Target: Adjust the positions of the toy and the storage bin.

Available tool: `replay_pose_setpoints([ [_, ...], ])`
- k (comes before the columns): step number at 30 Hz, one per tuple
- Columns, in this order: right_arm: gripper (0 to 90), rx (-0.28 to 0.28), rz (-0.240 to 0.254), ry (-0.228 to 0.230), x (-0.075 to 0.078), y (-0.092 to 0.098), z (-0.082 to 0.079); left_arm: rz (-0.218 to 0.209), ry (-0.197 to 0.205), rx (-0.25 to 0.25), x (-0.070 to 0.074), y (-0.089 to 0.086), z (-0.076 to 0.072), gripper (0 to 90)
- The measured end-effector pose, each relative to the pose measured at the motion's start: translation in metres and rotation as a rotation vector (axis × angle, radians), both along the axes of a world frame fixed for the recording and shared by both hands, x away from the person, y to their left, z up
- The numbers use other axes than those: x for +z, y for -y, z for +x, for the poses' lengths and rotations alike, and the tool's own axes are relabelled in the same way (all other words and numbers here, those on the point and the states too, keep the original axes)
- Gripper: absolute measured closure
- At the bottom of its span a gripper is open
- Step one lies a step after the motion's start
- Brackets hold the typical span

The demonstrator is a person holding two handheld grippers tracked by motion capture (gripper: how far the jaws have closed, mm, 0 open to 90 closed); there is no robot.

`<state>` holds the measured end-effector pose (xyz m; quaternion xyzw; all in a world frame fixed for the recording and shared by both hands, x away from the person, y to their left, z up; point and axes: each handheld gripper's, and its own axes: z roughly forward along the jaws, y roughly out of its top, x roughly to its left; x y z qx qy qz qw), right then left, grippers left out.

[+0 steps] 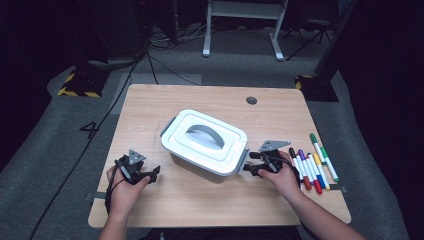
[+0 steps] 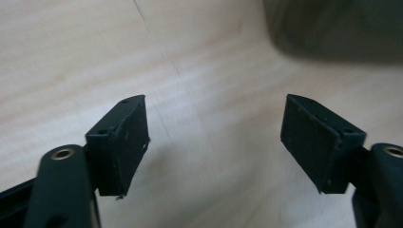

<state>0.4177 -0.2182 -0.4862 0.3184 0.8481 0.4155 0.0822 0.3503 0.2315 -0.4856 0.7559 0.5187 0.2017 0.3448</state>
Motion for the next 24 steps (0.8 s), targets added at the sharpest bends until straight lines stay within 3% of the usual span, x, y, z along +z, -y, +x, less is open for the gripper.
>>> replay_pose_setpoints([
  [5, 35.6, -0.026, -0.007, 0.019, 0.011, 0.007, 0.013, -0.021, 0.034, 0.048, 0.010, 0.003, 0.018, 29.6],
  [6, 36.2, -0.054, 0.002, 0.029, 0.014, 0.009, 0.022, -0.026, 0.040, 0.054, 0.011, 0.004, 0.025, 31.0],
  [8, 35.7, -0.070, 0.004, 0.038, 0.015, 0.009, 0.025, -0.014, 0.051, 0.066, 0.009, 0.006, 0.040, 31.9],
  [10, 35.3, -0.089, 0.010, 0.033, 0.015, 0.009, 0.034, 0.006, 0.039, 0.067, 0.006, 0.008, 0.053, 33.4],
  [11, 35.1, -0.090, 0.018, 0.022, 0.015, 0.007, 0.037, -0.013, 0.053, 0.071, 0.002, 0.009, 0.062, 33.9],
  [13, 34.9, -0.099, 0.031, 0.013, 0.012, 0.003, 0.041, -0.045, 0.045, 0.045, -0.002, 0.011, 0.070, 34.3],
  [14, 34.4, -0.100, 0.036, 0.012, 0.010, 0.000, 0.042, -0.042, 0.043, 0.023, -0.004, 0.013, 0.073, 34.2],
  [17, 34.6, -0.096, 0.054, 0.015, 0.006, -0.005, 0.047, 0.007, 0.055, -0.056, -0.005, 0.025, 0.076, 34.6],
  [18, 34.8, -0.100, 0.059, 0.012, 0.005, -0.006, 0.049, 0.025, 0.049, -0.082, -0.005, 0.029, 0.076, 38.9],
  [21, 36.2, -0.091, 0.085, 0.020, 0.002, -0.008, 0.056, 0.021, 0.047, -0.090, -0.003, 0.035, 0.071, 41.9],
  [24, 42.0, -0.053, 0.078, 0.028, 0.001, -0.008, 0.055, 0.036, 0.050, -0.115, -0.001, 0.040, 0.065, 47.2],
])
